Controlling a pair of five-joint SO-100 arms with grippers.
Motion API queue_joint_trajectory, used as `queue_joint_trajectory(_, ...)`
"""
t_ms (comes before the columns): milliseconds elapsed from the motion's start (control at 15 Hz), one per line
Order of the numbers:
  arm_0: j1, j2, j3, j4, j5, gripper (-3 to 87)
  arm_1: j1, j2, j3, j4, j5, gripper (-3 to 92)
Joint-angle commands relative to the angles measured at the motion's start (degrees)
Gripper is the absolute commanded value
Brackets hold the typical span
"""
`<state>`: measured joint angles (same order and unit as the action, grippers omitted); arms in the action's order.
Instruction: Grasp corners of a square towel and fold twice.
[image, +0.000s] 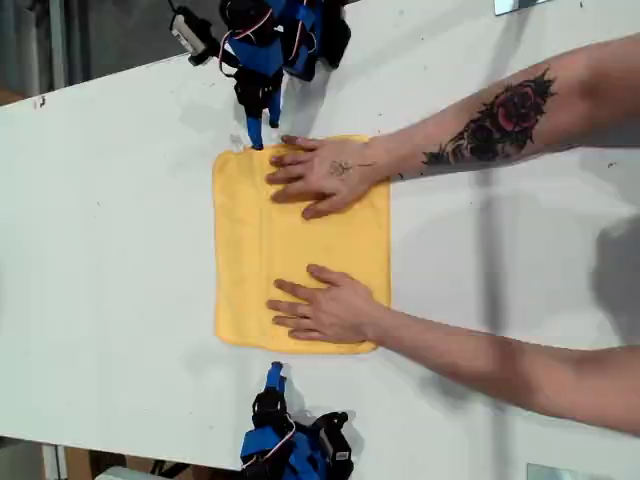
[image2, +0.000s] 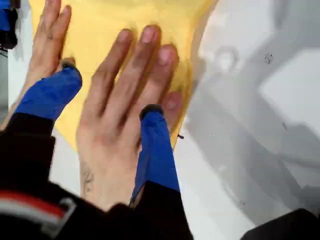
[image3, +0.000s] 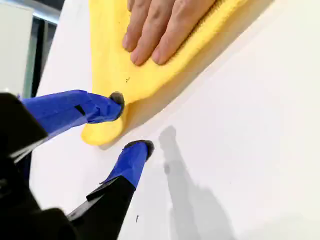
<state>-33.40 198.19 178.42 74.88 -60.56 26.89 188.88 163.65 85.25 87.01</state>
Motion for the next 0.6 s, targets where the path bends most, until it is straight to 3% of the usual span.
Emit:
queue_joint_trajectory(0,0.5,0.4,0.3,0.0,0.4,13.7,8.8,-0.1,-2.4,0.5,-0.6,23.2)
queue_joint_trajectory(533,0.6,0.4,0.3,0.0,0.4,13.7,7.5,-0.1,-2.4,0.5,-0.6,23.2)
